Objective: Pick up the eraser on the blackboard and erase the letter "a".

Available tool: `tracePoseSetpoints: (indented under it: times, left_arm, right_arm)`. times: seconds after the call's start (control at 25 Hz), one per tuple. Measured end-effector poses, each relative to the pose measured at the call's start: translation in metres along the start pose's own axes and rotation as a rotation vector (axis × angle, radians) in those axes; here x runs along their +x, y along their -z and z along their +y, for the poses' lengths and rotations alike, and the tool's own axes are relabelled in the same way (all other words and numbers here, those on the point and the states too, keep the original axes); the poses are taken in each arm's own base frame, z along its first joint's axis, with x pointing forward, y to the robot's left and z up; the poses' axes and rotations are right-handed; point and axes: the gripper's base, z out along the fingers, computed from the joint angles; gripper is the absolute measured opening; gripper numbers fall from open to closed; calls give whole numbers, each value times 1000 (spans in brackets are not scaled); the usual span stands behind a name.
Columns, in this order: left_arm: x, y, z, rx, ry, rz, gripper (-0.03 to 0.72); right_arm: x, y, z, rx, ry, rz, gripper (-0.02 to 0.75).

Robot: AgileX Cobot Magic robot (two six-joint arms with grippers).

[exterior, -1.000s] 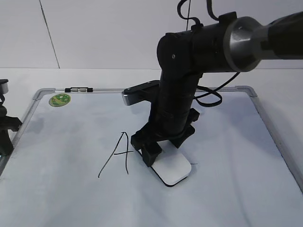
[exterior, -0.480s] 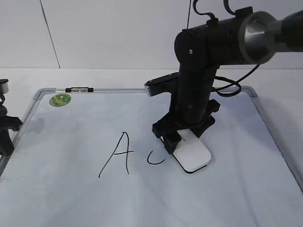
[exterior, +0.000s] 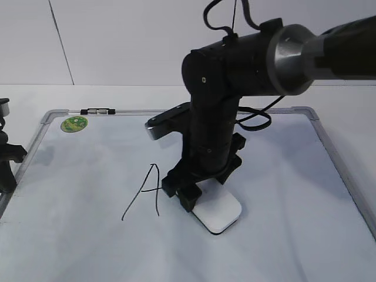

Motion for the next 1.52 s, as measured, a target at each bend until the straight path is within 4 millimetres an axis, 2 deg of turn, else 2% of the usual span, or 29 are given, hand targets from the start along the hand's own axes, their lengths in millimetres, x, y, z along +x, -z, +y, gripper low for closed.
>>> tracePoseSetpoints:
  times: [0.08, 0.16, 0.56, 0.92, 1.4, 1.52]
  left_arm:
    - [0, 0, 0, 0, 0, 0, 49]
    - [0, 0, 0, 0, 0, 0, 49]
    - [0, 0, 0, 0, 0, 0, 49]
    - [0, 0, 1, 4, 11, -2, 48]
    - [0, 0, 1, 5, 11, 0, 48]
    - [0, 0, 1, 6, 12, -1, 48]
  right_arm:
    - [0, 0, 14, -4, 34, 9, 556]
    - [0, 0, 21, -5, 49, 13, 556]
    - [2, 0, 15, 7, 30, 25, 556]
    - [40, 4, 15, 28, 23, 44, 556]
    - [28, 2, 13, 49, 33, -104, 556]
    - [24, 2, 5, 75, 11, -146, 556]
